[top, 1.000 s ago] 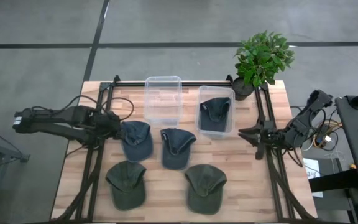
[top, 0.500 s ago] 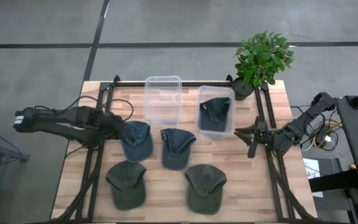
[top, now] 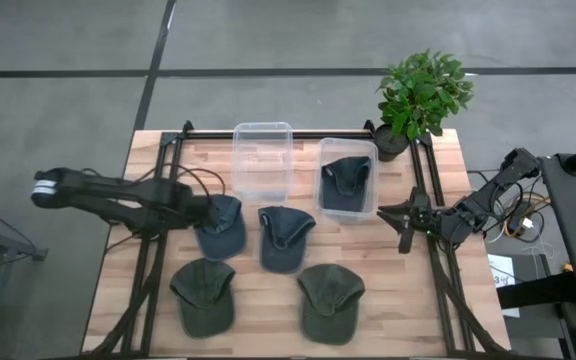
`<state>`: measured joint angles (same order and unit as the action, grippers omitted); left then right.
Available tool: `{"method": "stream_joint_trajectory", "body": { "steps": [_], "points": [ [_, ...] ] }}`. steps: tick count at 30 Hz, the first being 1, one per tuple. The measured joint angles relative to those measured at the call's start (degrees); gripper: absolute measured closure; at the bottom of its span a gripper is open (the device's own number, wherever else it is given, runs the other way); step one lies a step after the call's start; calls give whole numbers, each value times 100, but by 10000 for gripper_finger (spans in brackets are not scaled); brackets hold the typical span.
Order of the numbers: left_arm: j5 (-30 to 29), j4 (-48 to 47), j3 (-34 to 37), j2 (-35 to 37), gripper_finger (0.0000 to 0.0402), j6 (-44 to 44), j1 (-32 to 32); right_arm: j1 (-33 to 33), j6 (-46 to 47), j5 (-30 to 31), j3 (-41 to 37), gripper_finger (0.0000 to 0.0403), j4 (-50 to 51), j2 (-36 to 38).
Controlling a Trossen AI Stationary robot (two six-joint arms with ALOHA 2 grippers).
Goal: Pick & Place hat
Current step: Put the left blue cap into the right transparent bin
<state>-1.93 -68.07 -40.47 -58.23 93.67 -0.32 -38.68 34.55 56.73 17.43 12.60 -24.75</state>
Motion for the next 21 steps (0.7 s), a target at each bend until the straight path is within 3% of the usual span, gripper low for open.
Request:
{"method": "stream_joint_trajectory", "body": {
  "steps": [11,21],
  "points": [
    [2,962,73,-374,220,159,2,-1,5,-1,2,330,-6,-1],
    [245,1030,428,-589,220,231,-7,-4,170,25,2,330,-7,-2]
  ]
}}
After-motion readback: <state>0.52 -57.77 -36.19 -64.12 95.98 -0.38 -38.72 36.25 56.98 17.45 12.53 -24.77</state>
